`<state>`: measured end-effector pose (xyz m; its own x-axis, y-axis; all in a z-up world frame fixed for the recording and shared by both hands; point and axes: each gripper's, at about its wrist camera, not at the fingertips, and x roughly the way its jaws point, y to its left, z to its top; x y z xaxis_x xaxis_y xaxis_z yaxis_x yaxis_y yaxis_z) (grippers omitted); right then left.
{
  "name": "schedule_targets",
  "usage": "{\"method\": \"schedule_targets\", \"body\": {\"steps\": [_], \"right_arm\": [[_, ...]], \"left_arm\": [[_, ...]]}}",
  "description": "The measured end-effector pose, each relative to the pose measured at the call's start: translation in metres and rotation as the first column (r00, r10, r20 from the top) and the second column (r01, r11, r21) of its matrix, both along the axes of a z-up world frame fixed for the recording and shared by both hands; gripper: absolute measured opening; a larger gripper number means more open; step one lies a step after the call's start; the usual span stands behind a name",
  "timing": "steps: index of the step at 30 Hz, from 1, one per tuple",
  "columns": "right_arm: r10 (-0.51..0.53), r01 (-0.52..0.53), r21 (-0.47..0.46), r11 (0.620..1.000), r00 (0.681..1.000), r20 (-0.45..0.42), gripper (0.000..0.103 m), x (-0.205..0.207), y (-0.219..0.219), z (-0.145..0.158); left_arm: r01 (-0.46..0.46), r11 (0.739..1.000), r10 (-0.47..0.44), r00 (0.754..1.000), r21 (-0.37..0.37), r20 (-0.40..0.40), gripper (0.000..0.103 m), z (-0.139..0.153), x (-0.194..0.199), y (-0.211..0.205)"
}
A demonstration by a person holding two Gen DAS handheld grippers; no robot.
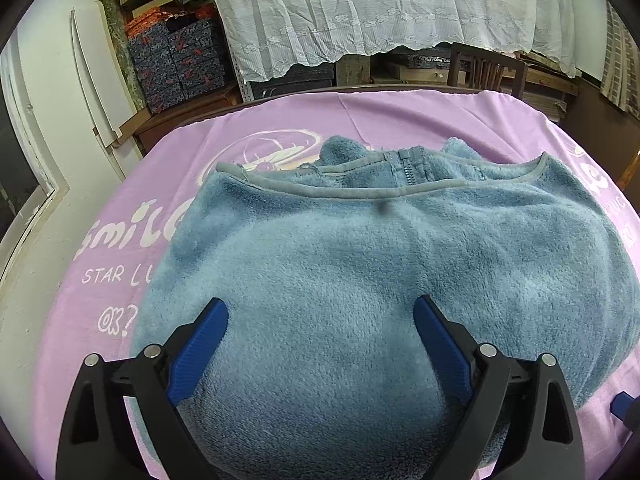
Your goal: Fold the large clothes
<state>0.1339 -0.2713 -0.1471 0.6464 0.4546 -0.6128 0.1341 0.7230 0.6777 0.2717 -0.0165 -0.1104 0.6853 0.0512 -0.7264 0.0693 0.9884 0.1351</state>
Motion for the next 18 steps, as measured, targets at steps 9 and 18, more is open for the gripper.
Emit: {"method": "schedule_targets", "body": {"steps": [9,18], "right_arm": [[-0.099,0.105,0.109,0.988,0.993,-0.061,0.064,-0.003,-0.013,-0.005],[-0.207,0.218,0.169,0.961,0.975,-0.079,0.064,0.012,-0.024,-0.007]], "left_arm": [[-0.01,1.0,0.009,0.999,-0.017,-0.031,0.099,0.001,0.004,0.004],[-0.017,0.991,0.011,0.999,-0.133,-0.046,0.099,0.012,0.005,0.019]]}}
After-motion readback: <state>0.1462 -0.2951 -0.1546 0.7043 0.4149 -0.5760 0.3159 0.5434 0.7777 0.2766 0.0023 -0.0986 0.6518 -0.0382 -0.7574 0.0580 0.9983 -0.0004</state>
